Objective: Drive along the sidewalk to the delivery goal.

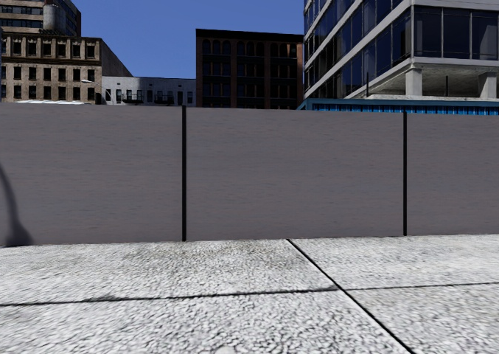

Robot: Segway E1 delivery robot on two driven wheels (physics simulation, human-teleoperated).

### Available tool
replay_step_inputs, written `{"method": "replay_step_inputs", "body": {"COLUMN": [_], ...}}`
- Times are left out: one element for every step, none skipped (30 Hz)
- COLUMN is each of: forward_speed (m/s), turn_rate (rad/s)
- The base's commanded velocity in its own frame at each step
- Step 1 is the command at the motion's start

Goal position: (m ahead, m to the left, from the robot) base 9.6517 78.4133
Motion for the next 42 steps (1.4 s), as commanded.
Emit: {"method": "replay_step_inputs", "body": {"forward_speed": [0.00,0.00,0.00,0.00,0.00,0.00,0.00,0.00,0.00,0.00,0.00,0.00,0.00,0.00,0.00,0.00,0.00,0.00,0.00,0.00,0.00,0.00,0.00,0.00,0.00,0.00,0.00,0.00,0.00,0.00,0.00,0.00,0.00,0.00,0.00,0.00,0.00,0.00,0.00,0.00,0.00,0.00], "turn_rate": [0.00,0.00,0.00,0.00,0.00,0.00,0.00,0.00,0.00,0.00,0.00,0.00,0.00,0.00,0.00,0.00,0.00,0.00,0.00,0.00,0.00,0.00,0.00,0.00,0.00,0.00,0.00,0.00,0.00,0.00,0.06,0.06,0.09,0.10,0.10,0.11,0.11,0.11,0.11,0.11,0.11,0.11]}}
